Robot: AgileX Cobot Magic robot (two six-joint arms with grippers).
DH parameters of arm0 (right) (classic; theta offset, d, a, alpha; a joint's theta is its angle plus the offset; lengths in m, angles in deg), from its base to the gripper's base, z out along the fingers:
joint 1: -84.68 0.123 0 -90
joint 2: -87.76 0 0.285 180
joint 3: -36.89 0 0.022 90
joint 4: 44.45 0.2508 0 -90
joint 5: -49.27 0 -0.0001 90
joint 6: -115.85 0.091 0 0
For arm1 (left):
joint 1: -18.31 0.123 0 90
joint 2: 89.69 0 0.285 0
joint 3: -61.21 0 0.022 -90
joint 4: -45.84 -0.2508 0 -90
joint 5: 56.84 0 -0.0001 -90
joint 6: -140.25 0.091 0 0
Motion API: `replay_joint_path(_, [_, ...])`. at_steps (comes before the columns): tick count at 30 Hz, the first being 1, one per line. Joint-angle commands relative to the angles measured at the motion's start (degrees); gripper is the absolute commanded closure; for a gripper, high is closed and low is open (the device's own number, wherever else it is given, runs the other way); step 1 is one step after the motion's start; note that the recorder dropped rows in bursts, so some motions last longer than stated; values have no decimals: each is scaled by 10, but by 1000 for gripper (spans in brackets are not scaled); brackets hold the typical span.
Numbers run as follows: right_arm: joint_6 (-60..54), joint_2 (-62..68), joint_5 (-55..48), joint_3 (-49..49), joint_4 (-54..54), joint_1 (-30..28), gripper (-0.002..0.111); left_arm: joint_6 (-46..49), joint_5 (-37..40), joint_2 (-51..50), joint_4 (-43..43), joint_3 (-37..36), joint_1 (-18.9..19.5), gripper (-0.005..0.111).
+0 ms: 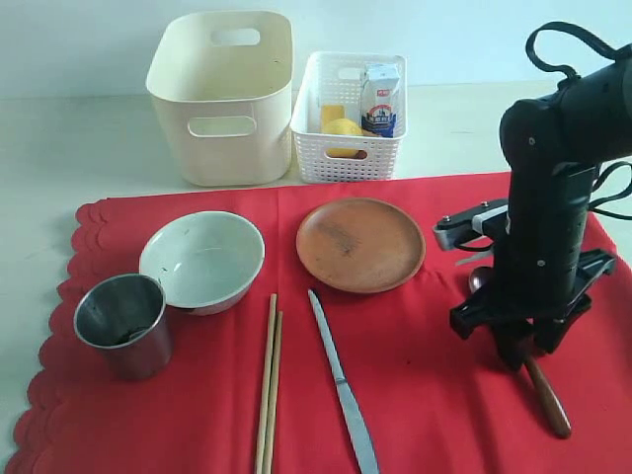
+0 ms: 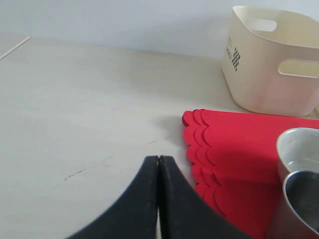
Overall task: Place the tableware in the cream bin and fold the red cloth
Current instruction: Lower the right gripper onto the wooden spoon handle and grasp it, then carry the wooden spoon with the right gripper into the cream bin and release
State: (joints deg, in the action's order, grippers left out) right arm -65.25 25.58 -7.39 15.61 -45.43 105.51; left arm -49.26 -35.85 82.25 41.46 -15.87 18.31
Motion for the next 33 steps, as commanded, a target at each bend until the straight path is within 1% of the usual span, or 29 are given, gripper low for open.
replay_joint_path(1, [-14, 8, 14, 0, 16, -2, 82, 1, -6, 3, -1, -1, 0, 107])
replay_joint_path(4, [-12, 6, 9, 1, -4, -2, 99, 1, -6, 3, -1, -1, 0, 107])
replay_joint_path(6, [-7, 6, -7, 10, -15, -2, 108, 1, -6, 3, -1, -1, 0, 107])
replay_joint_path(14, [-2, -31, -21, 28, -28, -2, 108, 1, -6, 3, -1, -1, 0, 107])
replay_joint_path(25, [-8, -162, 1, 34, -3, -2, 108, 1, -6, 3, -1, -1, 0, 107])
replay_joint_path(30, [-39, -218, 57, 34, 40, -2, 108, 1, -6, 3, -1, -1, 0, 107])
replay_joint_path(33, [-67, -242, 93, 34, 89, -2, 108, 1, -6, 3, -1, -1, 0, 107])
